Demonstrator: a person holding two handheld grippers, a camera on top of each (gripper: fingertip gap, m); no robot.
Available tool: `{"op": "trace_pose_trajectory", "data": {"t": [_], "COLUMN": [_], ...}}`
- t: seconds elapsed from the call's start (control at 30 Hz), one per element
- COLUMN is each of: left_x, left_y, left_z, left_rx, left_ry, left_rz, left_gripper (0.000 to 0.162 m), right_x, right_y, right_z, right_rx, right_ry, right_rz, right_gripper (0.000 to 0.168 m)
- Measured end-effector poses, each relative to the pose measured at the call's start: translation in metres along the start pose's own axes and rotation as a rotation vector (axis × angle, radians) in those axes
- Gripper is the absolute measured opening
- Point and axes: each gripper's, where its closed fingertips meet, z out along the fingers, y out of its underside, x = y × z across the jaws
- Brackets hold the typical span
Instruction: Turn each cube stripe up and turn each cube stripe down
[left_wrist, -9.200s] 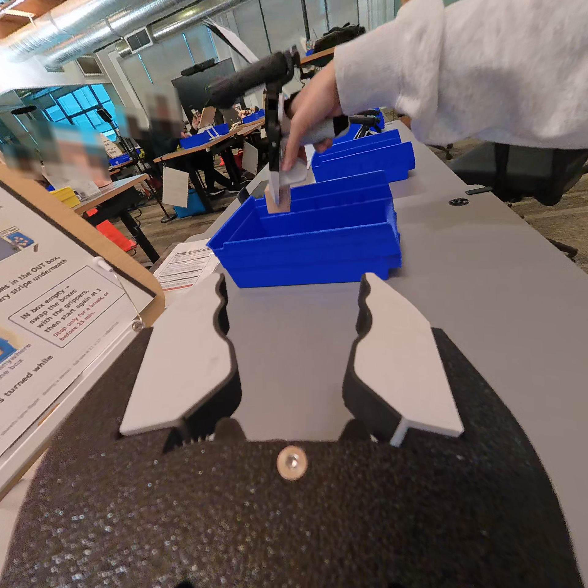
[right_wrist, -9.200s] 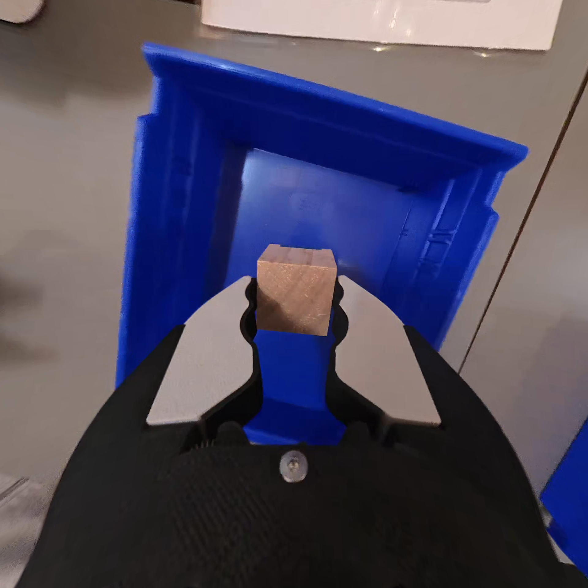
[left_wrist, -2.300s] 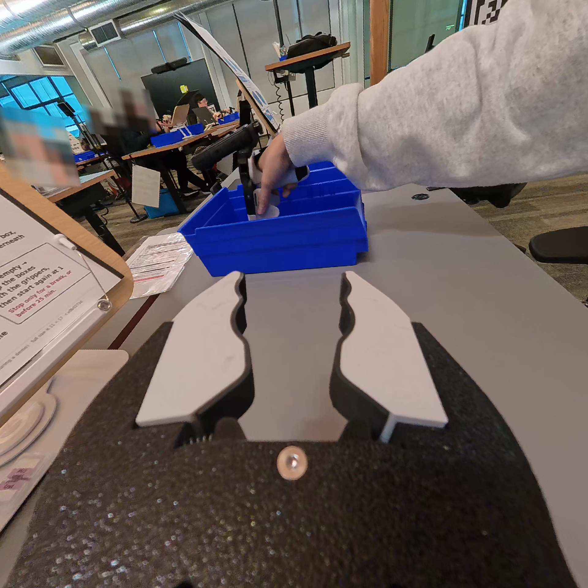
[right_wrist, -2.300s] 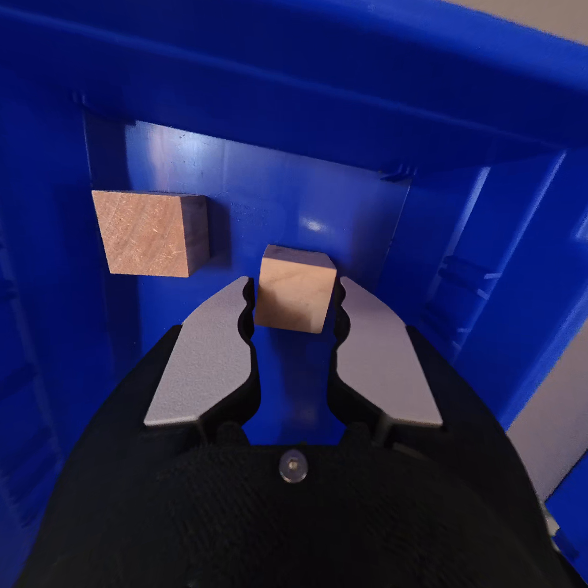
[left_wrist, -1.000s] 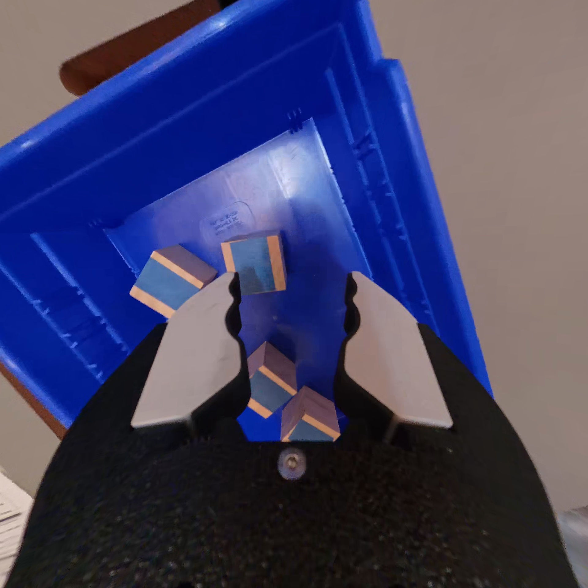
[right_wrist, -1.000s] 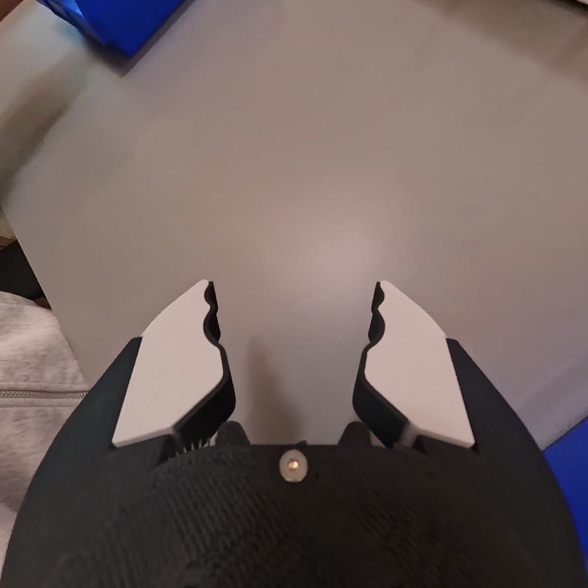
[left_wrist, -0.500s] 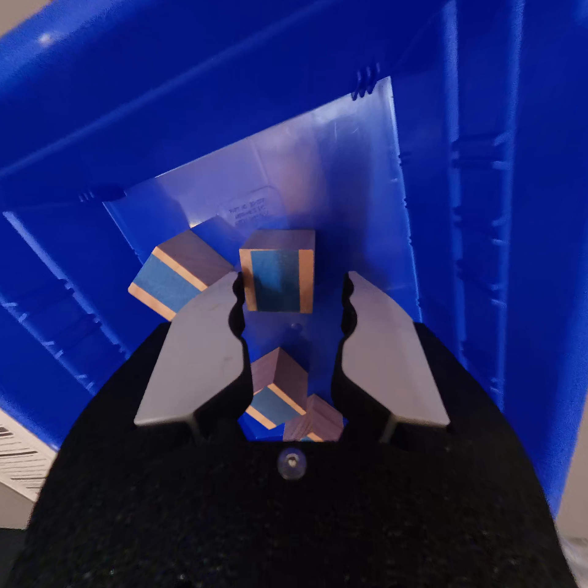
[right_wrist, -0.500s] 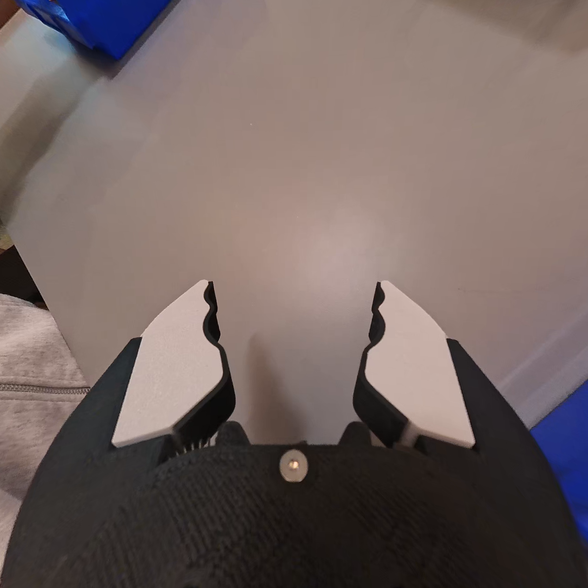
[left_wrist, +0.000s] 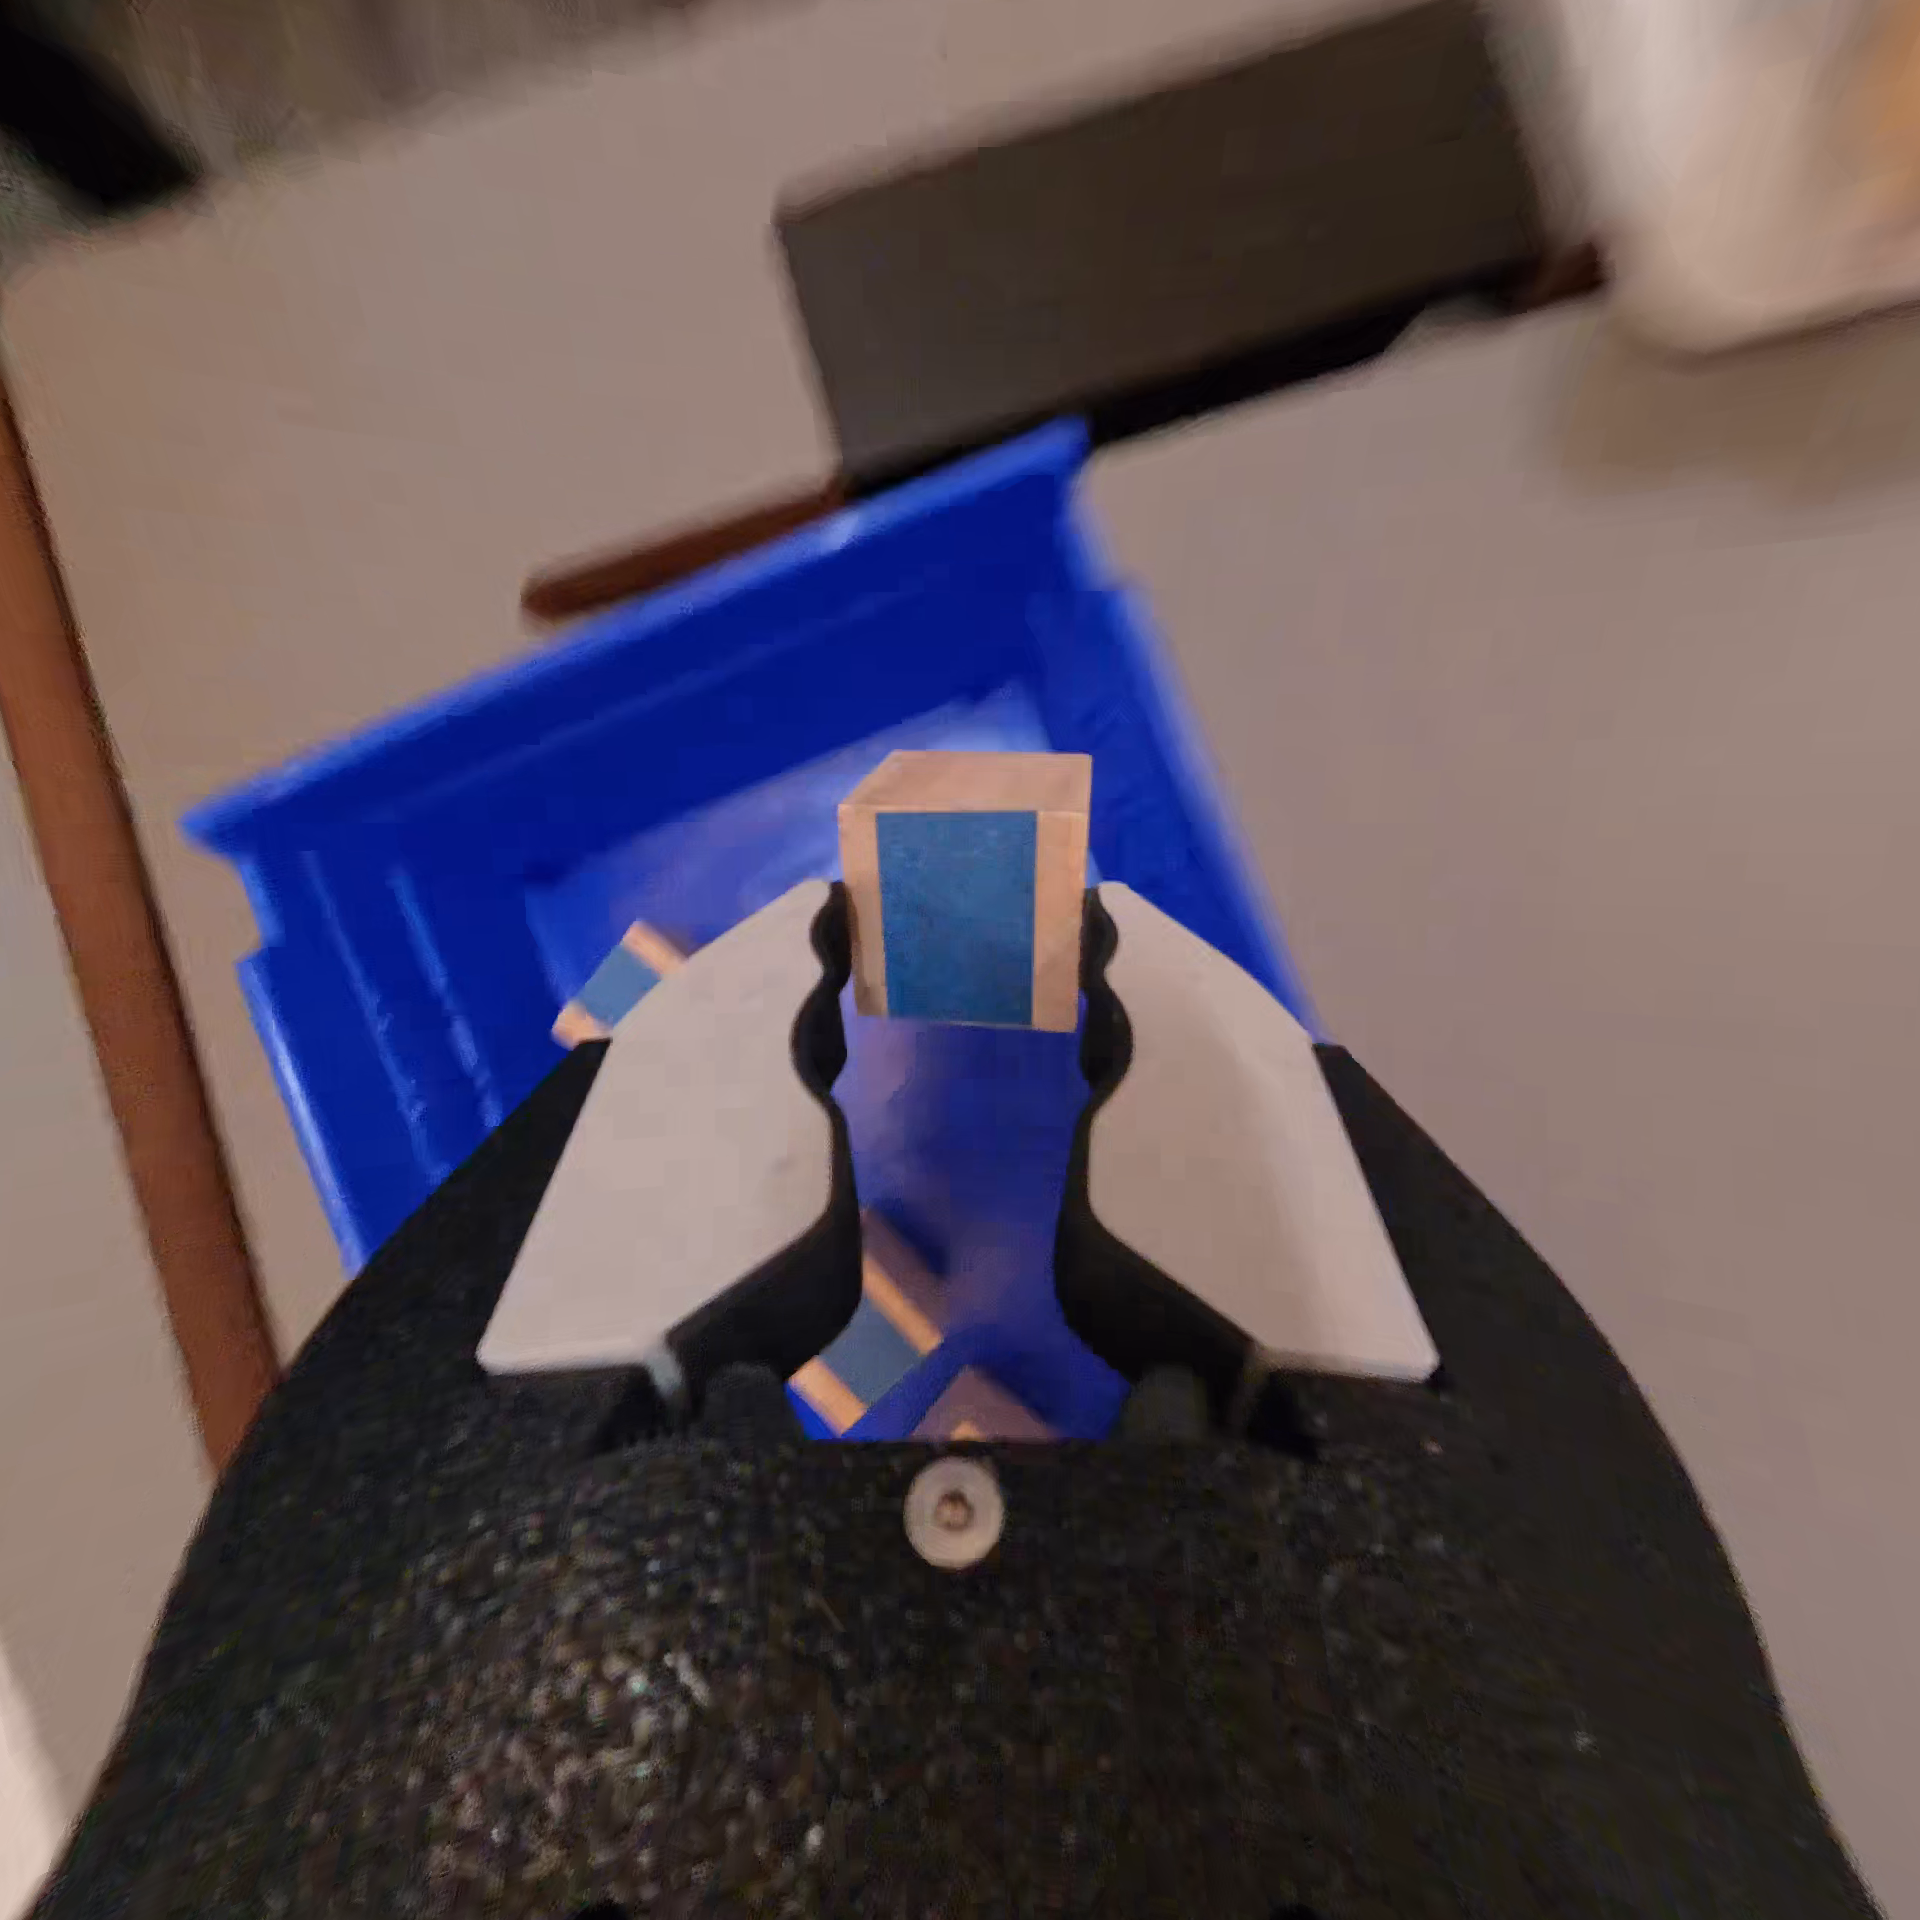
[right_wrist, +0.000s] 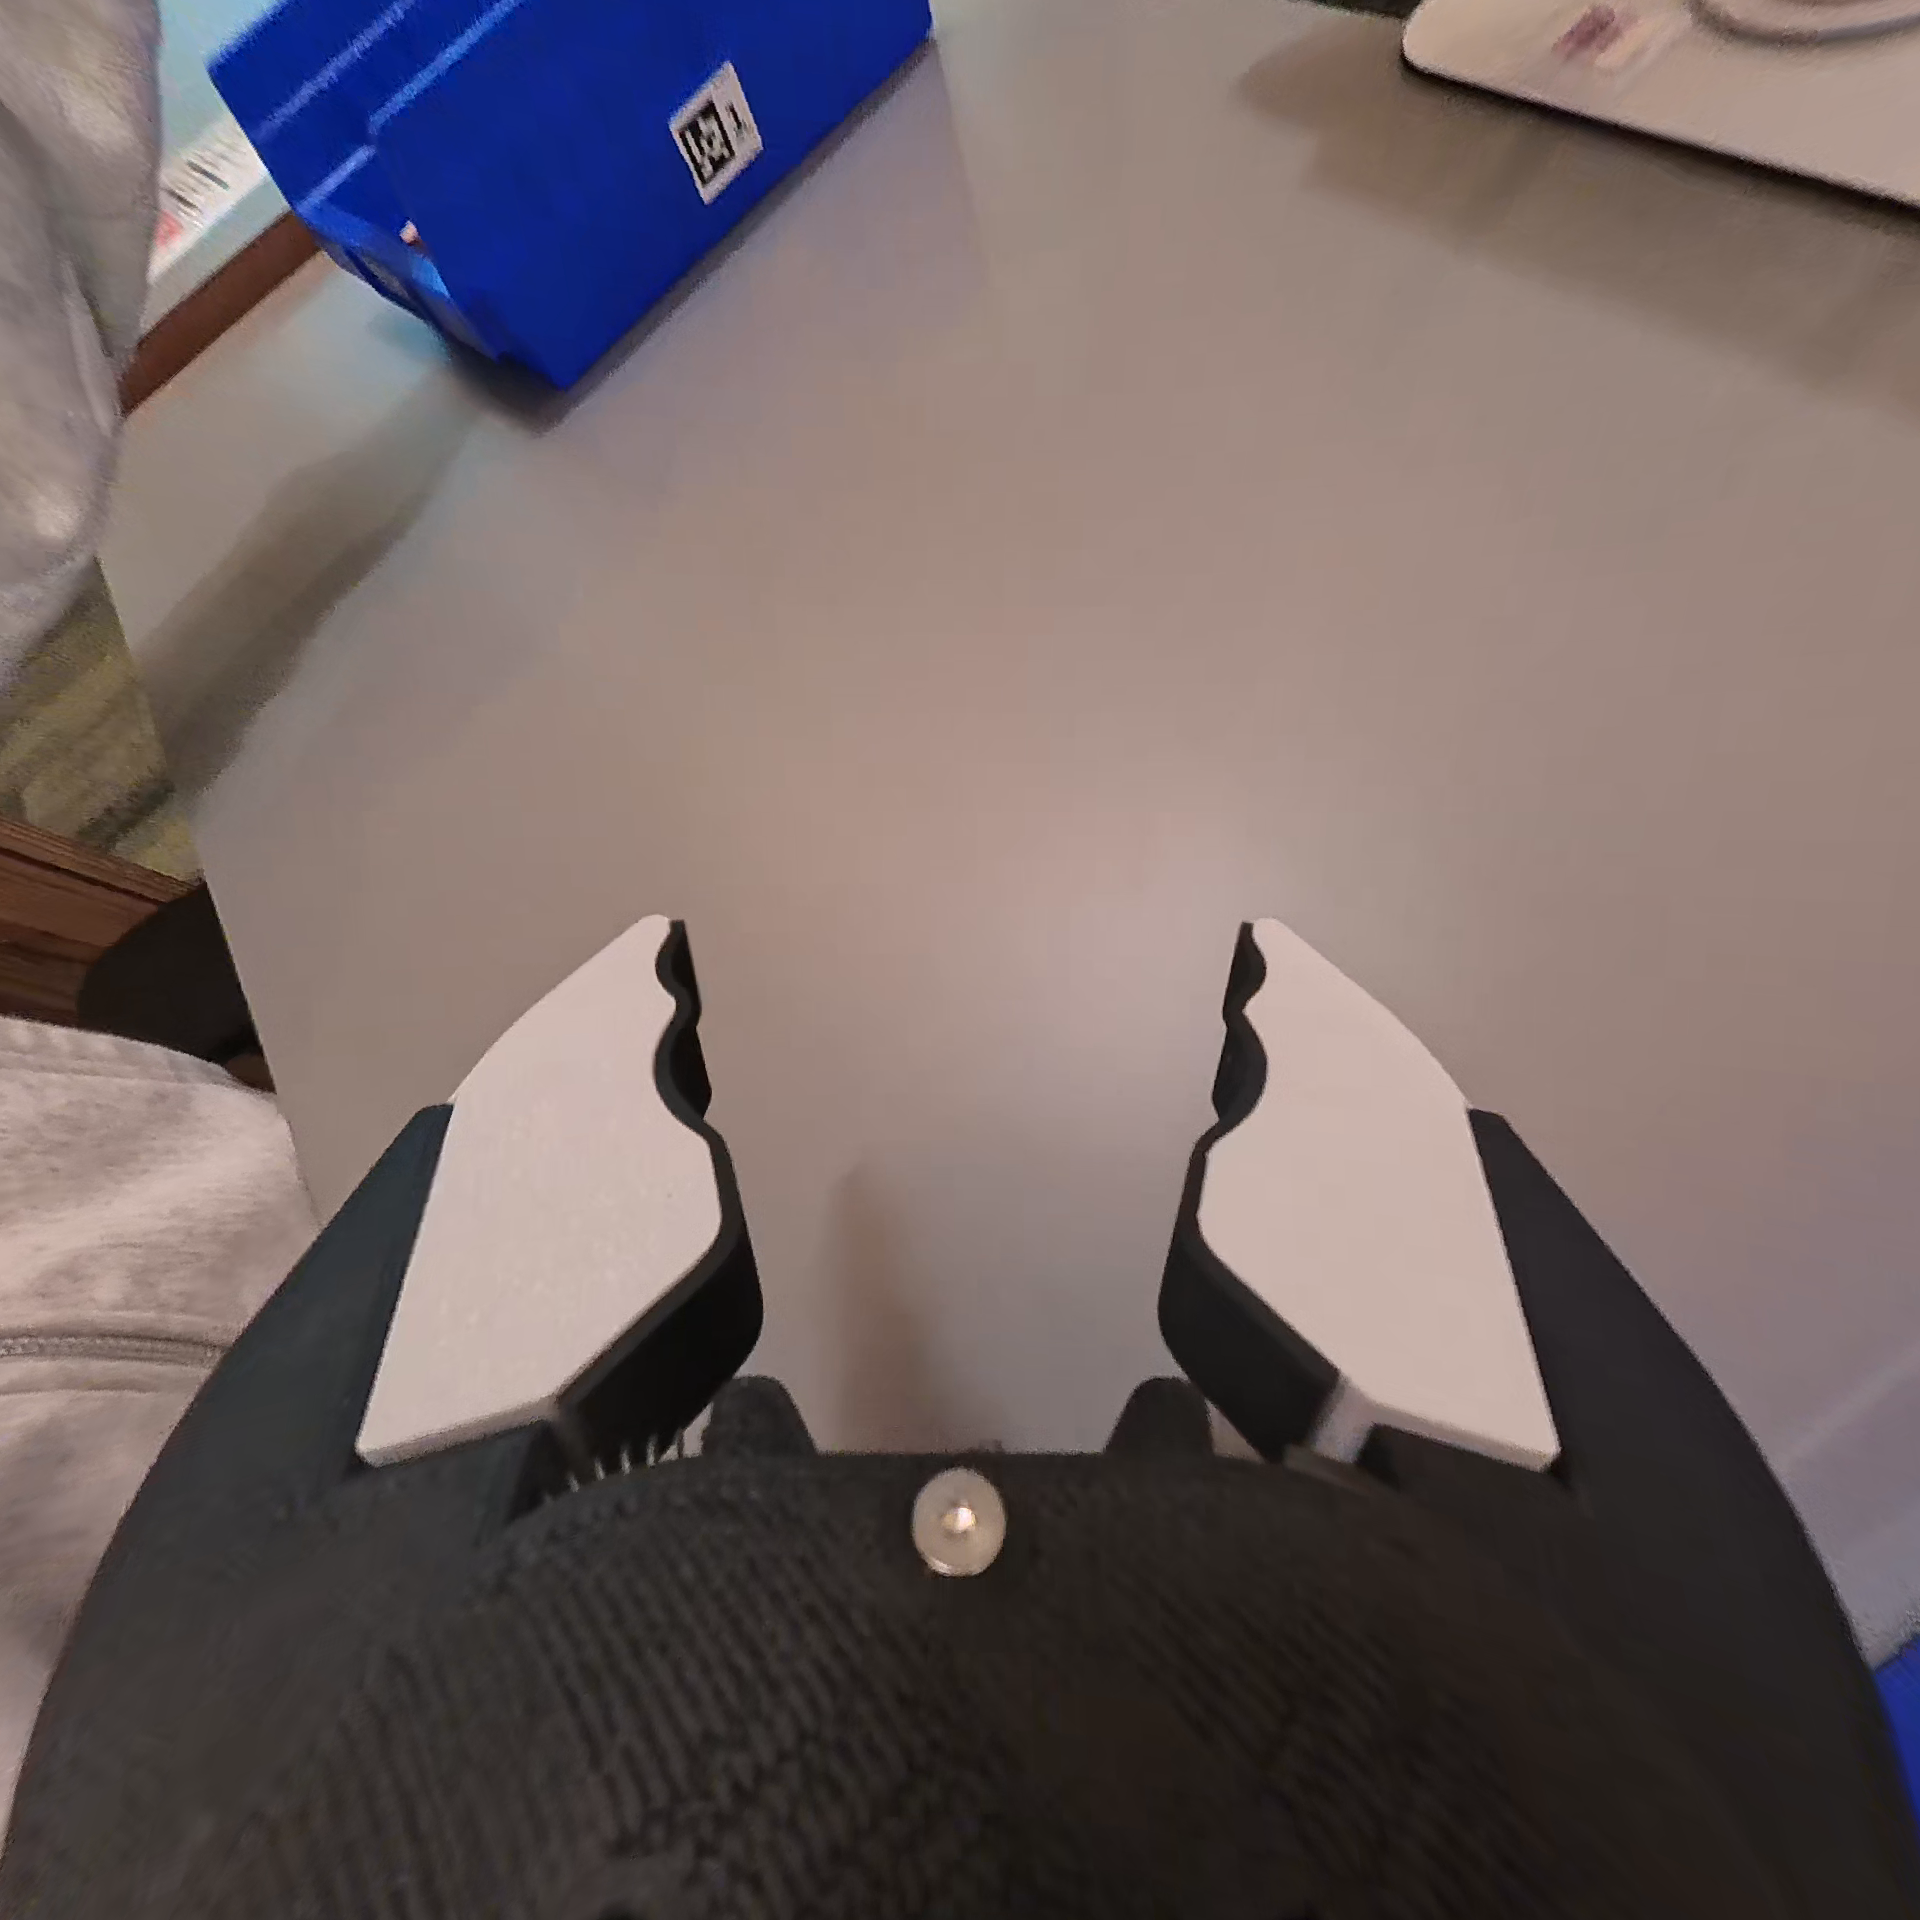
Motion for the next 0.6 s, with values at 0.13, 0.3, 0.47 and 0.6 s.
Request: {"op": "trace_pose_trajectory", "data": {"t": [0.13, 0.3, 0.47, 0.6], "left_x": [0.095, 0.208, 0.304, 0.359], "left_y": [-0.061, -0.066, -0.038, -0.017], "left_z": [-0.08, -0.138, -0.151, -0.13], "left_rx": [0.486, 0.831, 1.077, 1.138], "left_ry": [0.331, 0.589, 0.834, 0.968], "left_rz": [0.181, 0.454, 0.638, 0.688], "left_gripper": [0.042, 0.042, 0.042, 0.041], "right_x": [-0.001, -0.014, -0.037, -0.044], "right_y": [-0.024, -0.066, -0.108, -0.123], "right_z": [0.005, 0.008, -0.004, -0.013], "right_rx": [0.048, 0.146, 0.269, 0.3], "right_ry": [-0.032, -0.158, -0.351, -0.47], "right_rz": [0.016, 0.09, 0.195, 0.28], "right_gripper": [0.096, 0.097, 0.098, 0.098]}}
